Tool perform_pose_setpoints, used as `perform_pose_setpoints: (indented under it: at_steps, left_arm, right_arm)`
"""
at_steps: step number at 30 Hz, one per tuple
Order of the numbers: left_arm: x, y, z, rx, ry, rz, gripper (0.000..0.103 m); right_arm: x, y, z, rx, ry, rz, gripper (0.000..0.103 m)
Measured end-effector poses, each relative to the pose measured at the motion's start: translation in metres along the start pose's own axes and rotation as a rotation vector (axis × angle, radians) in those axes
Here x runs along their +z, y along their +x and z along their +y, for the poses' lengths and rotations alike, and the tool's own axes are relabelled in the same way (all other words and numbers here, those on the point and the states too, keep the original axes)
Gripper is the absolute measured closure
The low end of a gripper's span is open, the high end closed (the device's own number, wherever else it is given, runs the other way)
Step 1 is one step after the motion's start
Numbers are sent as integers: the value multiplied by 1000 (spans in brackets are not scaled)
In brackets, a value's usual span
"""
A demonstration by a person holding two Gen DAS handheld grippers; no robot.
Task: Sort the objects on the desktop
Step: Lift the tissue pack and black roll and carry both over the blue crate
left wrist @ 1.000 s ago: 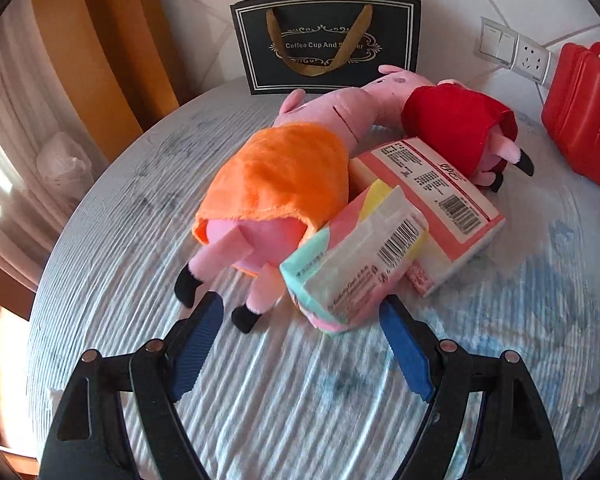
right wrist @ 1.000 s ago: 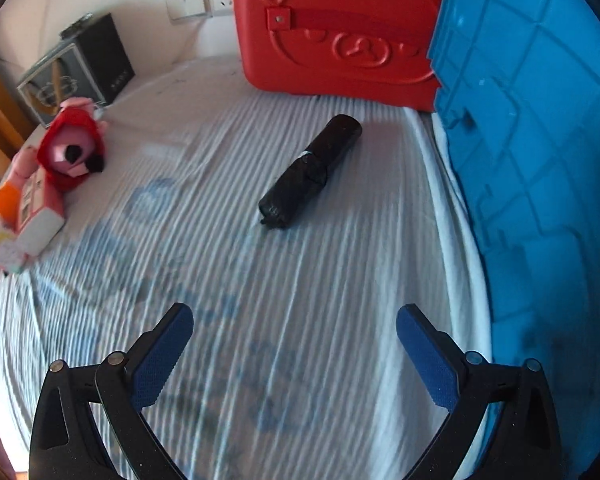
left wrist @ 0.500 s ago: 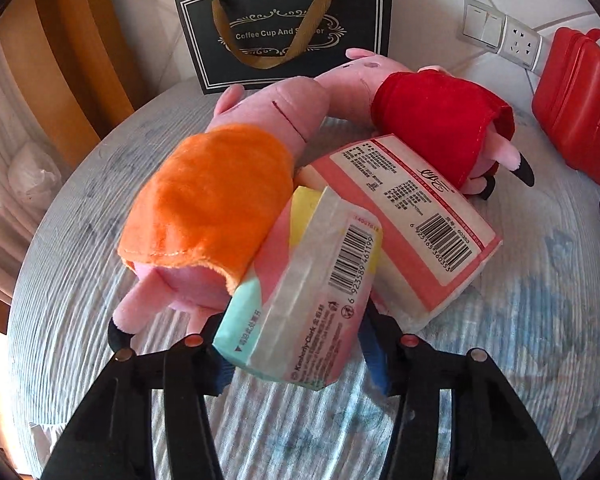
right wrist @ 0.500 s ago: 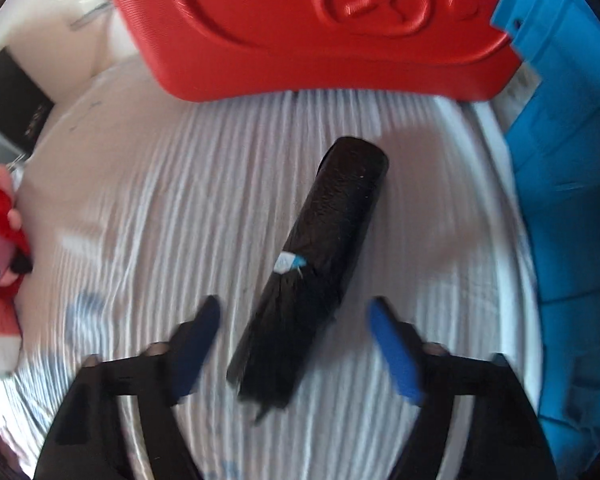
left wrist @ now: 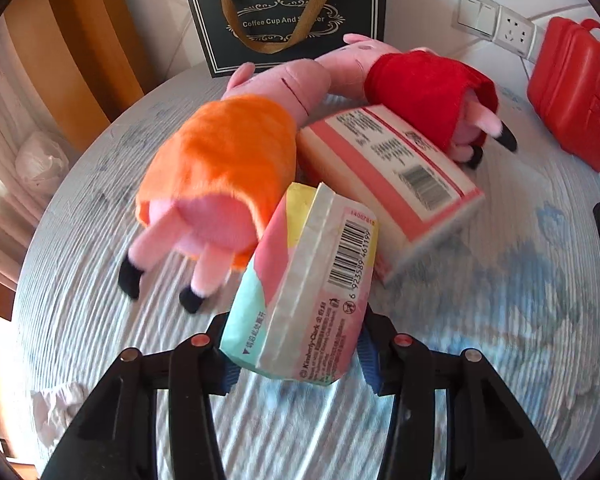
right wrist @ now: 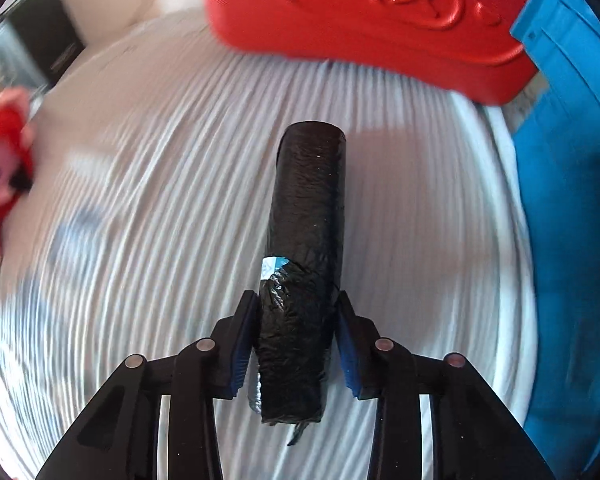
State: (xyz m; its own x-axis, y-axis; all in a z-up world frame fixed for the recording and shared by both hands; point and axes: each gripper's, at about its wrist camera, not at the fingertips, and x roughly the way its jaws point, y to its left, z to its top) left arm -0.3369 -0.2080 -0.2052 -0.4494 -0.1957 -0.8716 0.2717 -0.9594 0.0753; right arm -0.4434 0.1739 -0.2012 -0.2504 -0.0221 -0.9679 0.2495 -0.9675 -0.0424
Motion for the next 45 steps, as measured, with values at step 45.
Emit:
perform_pose_setpoints:
  at_steps: [45]
  left_arm:
    - [-141,-284,-148,-225,186,-420,59]
  right_arm:
    - [-238,-299,8,163,-30,-726,68]
